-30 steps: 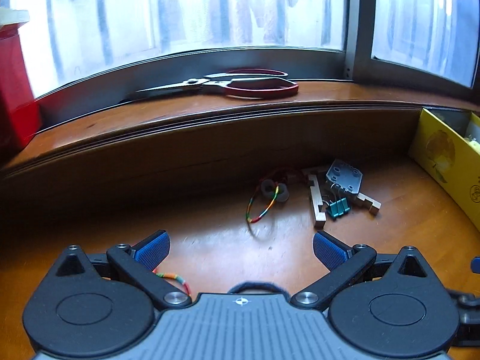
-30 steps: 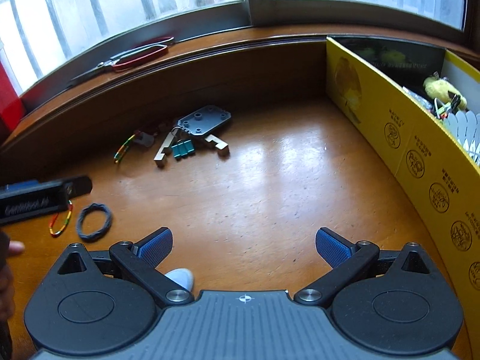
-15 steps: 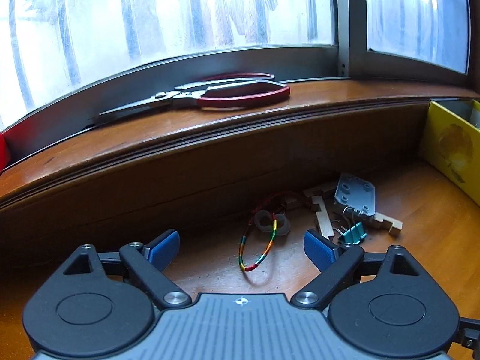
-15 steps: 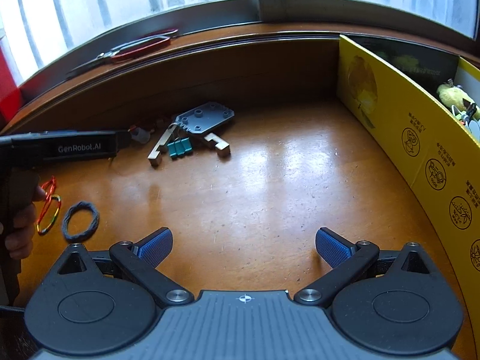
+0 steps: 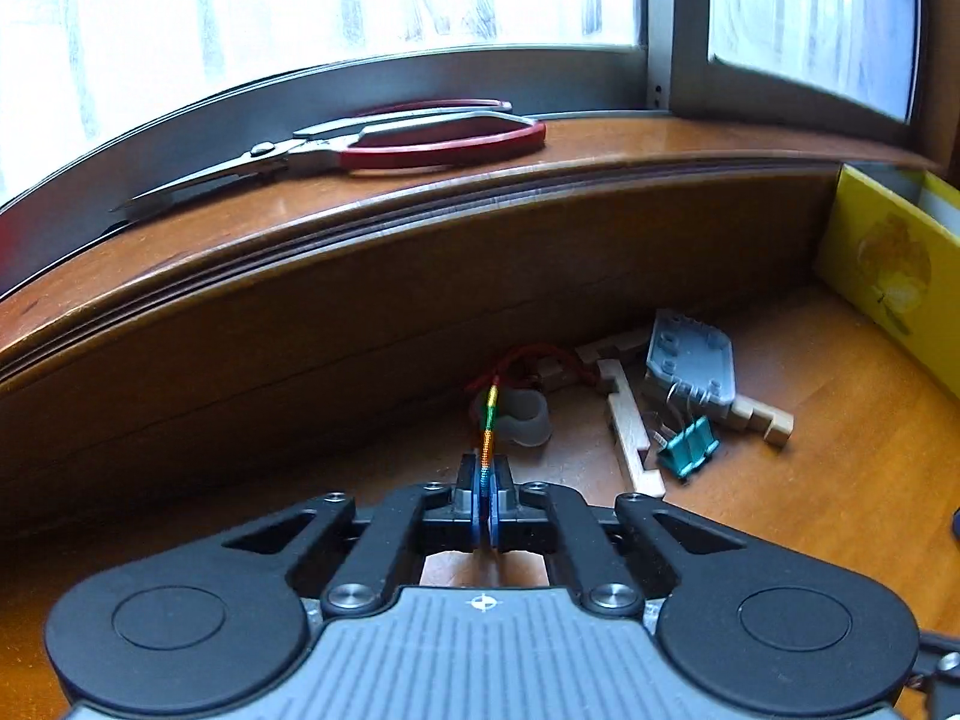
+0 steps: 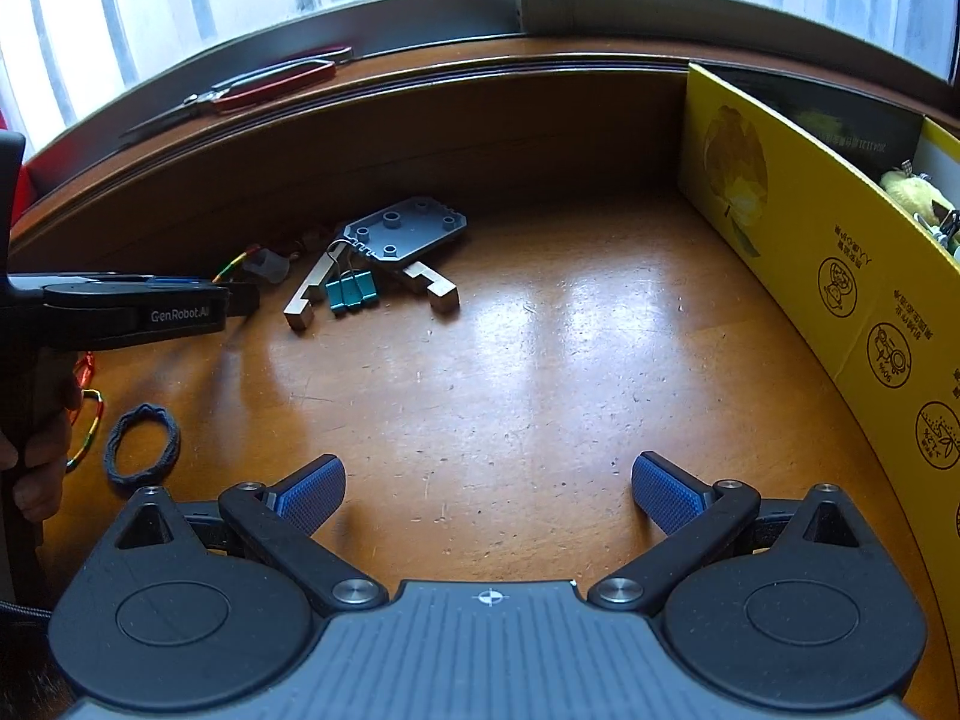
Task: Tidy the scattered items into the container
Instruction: 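Grasp the red-and-rainbow cord bracelet with the left gripper while the right gripper moves toward the keys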
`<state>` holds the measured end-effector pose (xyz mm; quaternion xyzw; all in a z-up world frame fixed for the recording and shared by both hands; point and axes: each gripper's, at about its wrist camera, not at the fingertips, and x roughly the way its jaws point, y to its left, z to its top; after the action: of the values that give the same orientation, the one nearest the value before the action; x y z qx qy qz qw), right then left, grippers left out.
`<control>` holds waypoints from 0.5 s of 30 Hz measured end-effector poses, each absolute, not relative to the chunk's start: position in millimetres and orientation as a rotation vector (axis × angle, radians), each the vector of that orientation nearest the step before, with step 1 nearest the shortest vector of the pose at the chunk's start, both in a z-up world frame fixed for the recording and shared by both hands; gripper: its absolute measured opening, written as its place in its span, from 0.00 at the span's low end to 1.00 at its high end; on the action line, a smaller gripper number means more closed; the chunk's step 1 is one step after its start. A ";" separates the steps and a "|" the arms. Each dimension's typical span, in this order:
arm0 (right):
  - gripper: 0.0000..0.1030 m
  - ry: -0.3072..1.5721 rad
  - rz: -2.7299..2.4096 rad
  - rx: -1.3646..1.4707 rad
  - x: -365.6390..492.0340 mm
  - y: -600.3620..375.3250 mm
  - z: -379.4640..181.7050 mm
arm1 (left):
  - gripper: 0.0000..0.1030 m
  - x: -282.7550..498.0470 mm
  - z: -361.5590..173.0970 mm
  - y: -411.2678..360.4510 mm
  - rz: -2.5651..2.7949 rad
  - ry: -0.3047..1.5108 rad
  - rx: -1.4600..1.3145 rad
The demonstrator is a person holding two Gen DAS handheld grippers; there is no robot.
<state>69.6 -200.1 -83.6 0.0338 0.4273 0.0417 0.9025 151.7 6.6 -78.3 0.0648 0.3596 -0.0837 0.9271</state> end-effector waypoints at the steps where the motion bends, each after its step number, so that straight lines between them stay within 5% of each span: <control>1: 1.00 0.882 0.084 0.066 69.6 -199.7 -84.0 | 0.03 150.0 -74.7 8.1 -0.174 0.731 0.114; 15: 1.00 0.868 0.097 0.098 67.0 -205.9 -83.7 | 0.03 69.2 -17.3 5.8 -0.248 0.681 0.017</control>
<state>67.0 -205.9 -83.7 0.0474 0.4202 0.0469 0.9050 69.2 5.8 -17.3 0.0082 0.3330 -0.1212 0.9351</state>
